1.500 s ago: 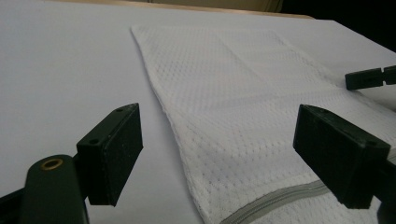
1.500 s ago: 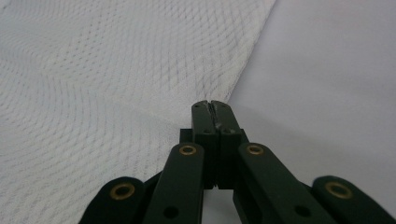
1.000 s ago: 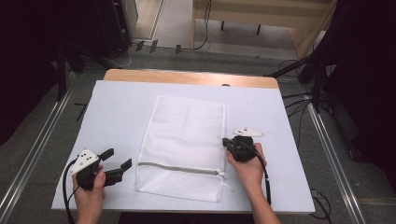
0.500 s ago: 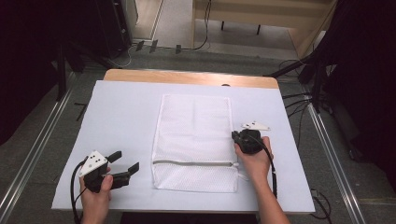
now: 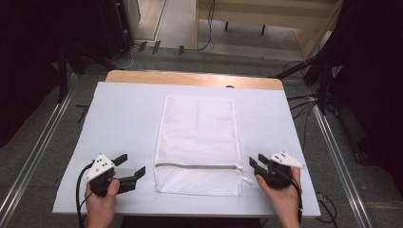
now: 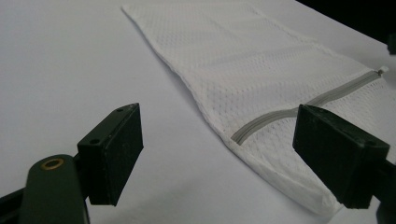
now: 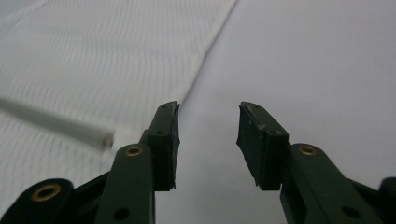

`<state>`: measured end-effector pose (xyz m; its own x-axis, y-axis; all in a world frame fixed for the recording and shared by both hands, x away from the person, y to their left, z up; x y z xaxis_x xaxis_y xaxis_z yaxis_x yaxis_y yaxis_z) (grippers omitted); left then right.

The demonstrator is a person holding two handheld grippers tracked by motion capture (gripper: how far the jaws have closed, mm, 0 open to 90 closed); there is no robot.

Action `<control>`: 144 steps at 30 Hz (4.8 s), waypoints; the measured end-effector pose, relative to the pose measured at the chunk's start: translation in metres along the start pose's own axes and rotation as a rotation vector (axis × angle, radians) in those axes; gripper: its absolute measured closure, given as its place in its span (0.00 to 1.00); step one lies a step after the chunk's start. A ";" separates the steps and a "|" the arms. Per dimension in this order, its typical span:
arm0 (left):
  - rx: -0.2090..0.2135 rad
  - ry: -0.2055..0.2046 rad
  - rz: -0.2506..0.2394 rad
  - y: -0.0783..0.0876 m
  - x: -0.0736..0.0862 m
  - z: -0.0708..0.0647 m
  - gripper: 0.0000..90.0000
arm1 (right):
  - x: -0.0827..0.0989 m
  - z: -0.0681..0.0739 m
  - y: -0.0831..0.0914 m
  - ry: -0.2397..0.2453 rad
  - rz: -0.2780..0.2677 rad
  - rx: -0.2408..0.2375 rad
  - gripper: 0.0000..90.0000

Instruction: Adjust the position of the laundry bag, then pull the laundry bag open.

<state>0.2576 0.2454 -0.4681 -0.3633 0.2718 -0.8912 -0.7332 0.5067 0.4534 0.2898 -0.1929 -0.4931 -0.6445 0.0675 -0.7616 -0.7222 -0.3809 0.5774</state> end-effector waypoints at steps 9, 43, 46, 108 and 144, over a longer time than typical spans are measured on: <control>0.043 0.004 0.002 -0.013 -0.015 -0.028 0.26 | 0.022 0.005 0.013 -0.027 0.050 -0.093 0.59; 0.321 -0.071 0.153 -0.130 -0.066 -0.160 0.62 | 0.041 0.043 -0.015 0.050 0.076 -0.071 0.99; 0.330 -0.090 0.173 -0.139 -0.067 -0.170 0.68 | 0.039 0.045 -0.012 0.086 0.054 -0.066 1.00; 0.411 0.051 0.274 -0.153 -0.073 -0.163 0.98 | 0.025 0.068 0.004 0.190 -0.038 -0.068 1.00; 0.215 0.134 0.249 -0.090 -0.023 -0.060 0.97 | 0.019 0.058 0.011 0.179 -0.051 -0.018 1.00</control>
<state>0.2978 0.1444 -0.4895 -0.5978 0.3063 -0.7408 -0.4802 0.6031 0.6369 0.2547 -0.1426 -0.4842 -0.5515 -0.0773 -0.8306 -0.7468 -0.3980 0.5328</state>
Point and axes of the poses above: each handheld gripper's, and its own axes: y roughly backward along the jaws, x roughly out of its underside, z roughly to its left, the point moved 5 cm from there along -y, roughly forward along the jaws, and after that the axes turned 11 degrees about -y, right-handed, at the moved point
